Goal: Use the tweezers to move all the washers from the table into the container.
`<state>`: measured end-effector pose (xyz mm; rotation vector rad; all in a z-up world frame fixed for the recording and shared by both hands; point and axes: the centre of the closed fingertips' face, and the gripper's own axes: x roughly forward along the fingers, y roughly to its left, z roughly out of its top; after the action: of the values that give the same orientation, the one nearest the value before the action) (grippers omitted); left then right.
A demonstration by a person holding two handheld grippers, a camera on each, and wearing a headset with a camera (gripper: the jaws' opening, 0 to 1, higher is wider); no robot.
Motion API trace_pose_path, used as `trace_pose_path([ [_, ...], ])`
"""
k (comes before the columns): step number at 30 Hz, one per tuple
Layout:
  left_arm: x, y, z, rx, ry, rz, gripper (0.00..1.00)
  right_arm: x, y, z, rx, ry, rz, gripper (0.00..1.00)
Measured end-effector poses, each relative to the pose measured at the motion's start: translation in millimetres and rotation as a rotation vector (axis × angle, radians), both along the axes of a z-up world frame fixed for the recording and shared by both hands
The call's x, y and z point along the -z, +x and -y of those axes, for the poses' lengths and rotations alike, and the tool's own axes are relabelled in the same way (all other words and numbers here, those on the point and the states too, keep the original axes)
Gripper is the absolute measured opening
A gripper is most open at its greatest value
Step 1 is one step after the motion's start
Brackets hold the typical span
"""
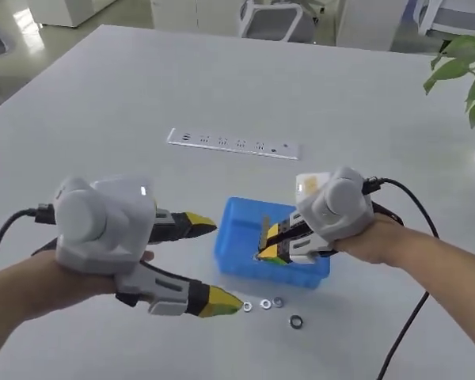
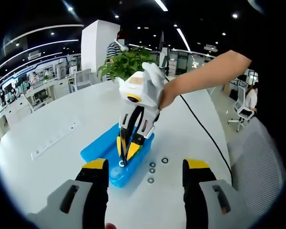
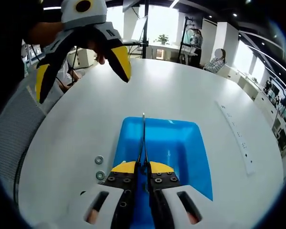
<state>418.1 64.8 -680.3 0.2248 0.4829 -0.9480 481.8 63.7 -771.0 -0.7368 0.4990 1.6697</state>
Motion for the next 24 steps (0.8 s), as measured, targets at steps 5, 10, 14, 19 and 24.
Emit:
trace_pose_path([
  [5, -3.3, 22.7, 0.3, -0.004, 0.033, 0.036, 0.46, 0.3, -0.1, -1.0, -0.008, -0.002, 0.003, 0.08],
  [10, -7.2, 43.6, 2.6, -0.002, 0.055, 0.079, 0.27, 0.7, 0.2, -1.4, -0.014, -0.003, 0.003, 0.08],
  [14, -3.3, 53.0, 7.3, 0.017, 0.08, 0.084, 0.24, 0.3, -0.4, -1.1, -0.017, -0.004, 0.004, 0.08],
  [19, 0.9, 58.4, 16.3, 0.044, 0.082, 0.083, 0.2, 0.4, -0.2, -1.6, -0.023, -0.005, 0.005, 0.08],
  [24, 5.6, 63.6, 20.9, 0.066, 0.098, 0.082, 0.19, 0.2, -0.8, -1.7, -0.032, -0.01, 0.009, 0.08],
])
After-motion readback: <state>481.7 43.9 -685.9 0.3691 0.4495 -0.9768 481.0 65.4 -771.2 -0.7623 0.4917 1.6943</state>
